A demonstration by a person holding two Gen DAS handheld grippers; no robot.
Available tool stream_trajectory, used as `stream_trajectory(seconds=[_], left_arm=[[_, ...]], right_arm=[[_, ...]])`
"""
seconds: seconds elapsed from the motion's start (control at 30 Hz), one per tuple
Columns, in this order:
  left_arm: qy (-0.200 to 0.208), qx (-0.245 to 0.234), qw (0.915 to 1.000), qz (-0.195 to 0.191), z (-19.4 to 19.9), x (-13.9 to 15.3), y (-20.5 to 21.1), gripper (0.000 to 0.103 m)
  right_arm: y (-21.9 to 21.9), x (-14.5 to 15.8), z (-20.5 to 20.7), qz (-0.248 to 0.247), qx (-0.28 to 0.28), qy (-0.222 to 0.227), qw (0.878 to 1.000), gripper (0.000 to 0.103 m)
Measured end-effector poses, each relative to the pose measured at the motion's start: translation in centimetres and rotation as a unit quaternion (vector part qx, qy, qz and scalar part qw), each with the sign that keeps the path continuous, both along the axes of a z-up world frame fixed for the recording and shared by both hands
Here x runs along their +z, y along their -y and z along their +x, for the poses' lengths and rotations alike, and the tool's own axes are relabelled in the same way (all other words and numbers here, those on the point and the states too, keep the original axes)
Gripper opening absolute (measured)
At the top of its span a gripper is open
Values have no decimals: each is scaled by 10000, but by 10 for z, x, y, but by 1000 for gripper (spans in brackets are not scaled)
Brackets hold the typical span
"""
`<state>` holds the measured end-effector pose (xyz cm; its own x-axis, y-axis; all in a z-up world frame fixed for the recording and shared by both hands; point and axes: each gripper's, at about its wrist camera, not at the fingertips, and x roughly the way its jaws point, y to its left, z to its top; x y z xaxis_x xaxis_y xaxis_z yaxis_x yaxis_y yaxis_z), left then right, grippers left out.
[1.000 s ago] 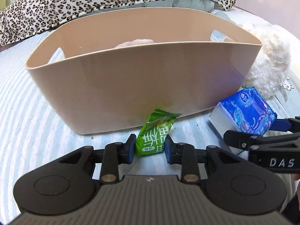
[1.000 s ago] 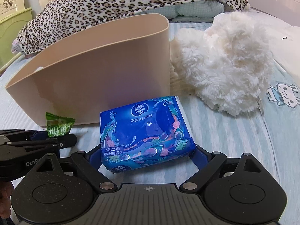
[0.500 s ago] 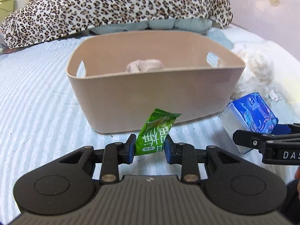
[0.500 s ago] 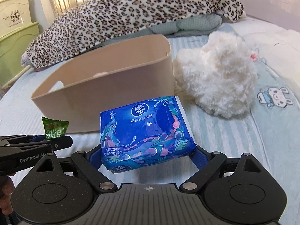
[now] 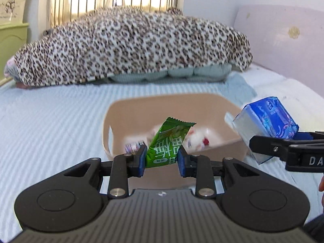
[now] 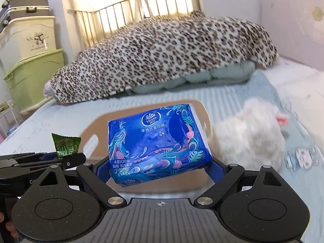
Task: Organize objects
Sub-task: 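Drop the snack packet into the basket with the left tool while the right tool drops the tissue pack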
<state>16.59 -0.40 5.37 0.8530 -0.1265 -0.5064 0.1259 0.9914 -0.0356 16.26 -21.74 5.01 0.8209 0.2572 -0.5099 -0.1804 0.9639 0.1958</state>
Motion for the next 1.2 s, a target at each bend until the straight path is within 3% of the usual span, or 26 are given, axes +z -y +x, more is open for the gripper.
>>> stream_trajectory(seconds=[0.23,0.47,0.8,1.0,1.07,1.13,1.2], left_arm=[[129,245,9996,-27,36,12,-8,33],[-185,550,9982,143,90,-9,-13,33],[-806,629,9935,503,139,-60,0,33],[-908,555,9928,554,138,-57,1,34],[-853,567,9930,583,135,-51,2,43],[-776,662,9930,598,130,-44,1,70],[-725,709,9936,497,126,-36,1,71]], right_arm=[[-17,18,29,-111,101,327,9994,92],[-33,9,73,-213,70,309,9993,92],[-49,-27,119,-674,-47,-228,9975,92],[-49,-42,124,-737,7,-637,9952,94],[-48,-40,121,-721,-14,-624,9954,96],[-46,-35,115,-678,-18,-568,9961,98],[-44,-29,110,-657,-19,-534,9964,100]])
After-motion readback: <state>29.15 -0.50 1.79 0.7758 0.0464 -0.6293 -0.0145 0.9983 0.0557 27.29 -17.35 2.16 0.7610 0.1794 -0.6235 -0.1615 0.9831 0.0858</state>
